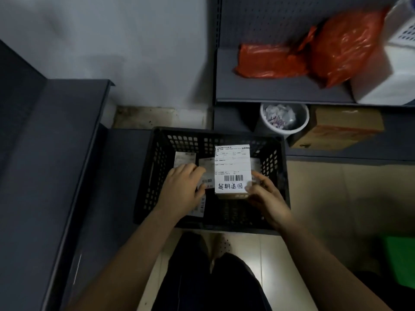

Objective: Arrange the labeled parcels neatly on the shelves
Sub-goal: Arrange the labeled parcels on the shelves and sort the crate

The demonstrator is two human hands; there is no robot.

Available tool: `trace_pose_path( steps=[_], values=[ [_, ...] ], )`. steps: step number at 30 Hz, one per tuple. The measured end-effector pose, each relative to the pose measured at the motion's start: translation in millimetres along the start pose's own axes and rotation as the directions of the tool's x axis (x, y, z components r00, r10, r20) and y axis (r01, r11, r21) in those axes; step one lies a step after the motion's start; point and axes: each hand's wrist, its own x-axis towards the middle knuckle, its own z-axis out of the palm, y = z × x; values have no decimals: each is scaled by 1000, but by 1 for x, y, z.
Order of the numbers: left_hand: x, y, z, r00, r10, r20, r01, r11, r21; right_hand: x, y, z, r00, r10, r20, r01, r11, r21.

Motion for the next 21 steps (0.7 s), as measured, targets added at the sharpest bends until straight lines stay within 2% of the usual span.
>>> trace_pose_path(
  steps=[3,5,6,8,10,12,15,19,21],
  values=[
    [3,-12,45,994,-40,106,48,996,-74,31,29,-7,994,107,-13,-107,992,-65],
    [5,-15,74,963,-134,234,188,955,-230,49,46,-10,985,170,-23,-171,979,-106],
    [7,-15,87,923,-205,326,316,886,-338,59,56,-13,979,204,-29,-205,971,-119],
    [8,-14,117,813,-295,502,551,667,-501,78,71,-13,962,271,-41,-274,949,-153],
    [7,-17,149,714,-322,622,686,497,-531,96,87,-13,940,337,-48,-340,918,-203],
    [5,-23,178,656,-330,678,744,429,-512,115,105,-17,916,396,-65,-399,884,-244],
    [-3,-31,210,606,-299,737,782,395,-483,138,127,-21,878,476,-58,-471,835,-284],
    [-6,-44,240,596,-247,764,761,475,-441,169,163,-26,840,537,-79,-525,765,-373],
    [-1,-47,249,579,-208,788,750,515,-415,182,181,-31,831,550,-82,-540,766,-348]
  ],
)
